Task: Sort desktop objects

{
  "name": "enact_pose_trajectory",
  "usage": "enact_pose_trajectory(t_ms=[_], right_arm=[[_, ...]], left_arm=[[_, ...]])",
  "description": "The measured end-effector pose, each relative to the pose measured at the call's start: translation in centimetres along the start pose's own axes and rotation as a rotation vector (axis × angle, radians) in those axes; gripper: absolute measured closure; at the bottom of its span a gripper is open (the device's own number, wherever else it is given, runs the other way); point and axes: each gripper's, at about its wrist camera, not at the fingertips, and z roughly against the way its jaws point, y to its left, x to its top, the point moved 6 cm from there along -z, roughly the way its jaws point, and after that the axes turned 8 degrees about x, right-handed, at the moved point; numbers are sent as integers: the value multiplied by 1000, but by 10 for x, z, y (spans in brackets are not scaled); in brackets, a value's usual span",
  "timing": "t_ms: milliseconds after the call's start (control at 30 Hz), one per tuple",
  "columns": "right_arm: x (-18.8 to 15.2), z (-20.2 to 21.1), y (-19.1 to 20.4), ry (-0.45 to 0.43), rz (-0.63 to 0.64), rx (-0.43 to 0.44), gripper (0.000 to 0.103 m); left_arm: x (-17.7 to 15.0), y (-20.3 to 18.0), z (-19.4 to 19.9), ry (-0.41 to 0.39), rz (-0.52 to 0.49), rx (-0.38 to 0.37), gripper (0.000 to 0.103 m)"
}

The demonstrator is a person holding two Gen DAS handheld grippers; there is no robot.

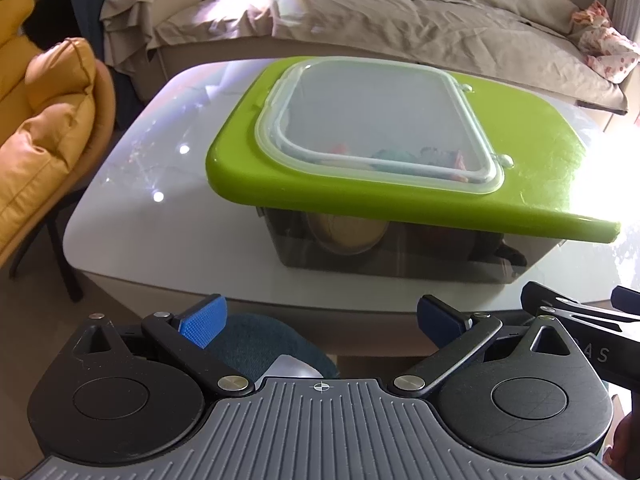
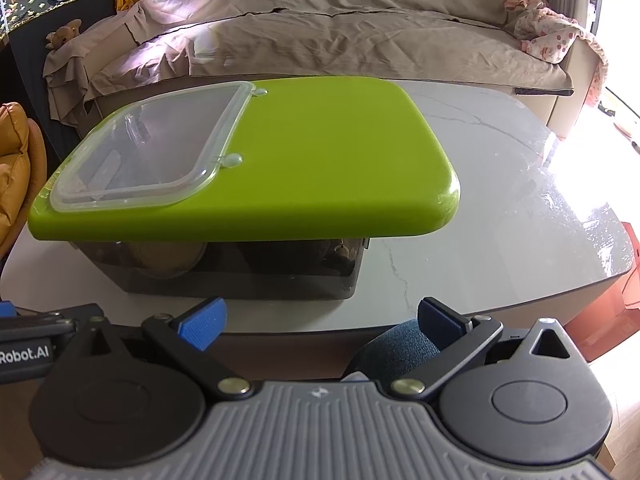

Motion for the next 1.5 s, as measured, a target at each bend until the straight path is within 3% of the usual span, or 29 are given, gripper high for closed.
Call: enact_pose_trajectory(t_ms=[1500], right_arm=[[1, -6, 1, 12, -3, -3, 0]], left_arm=[[1, -1, -5, 16, -11, 6, 0]])
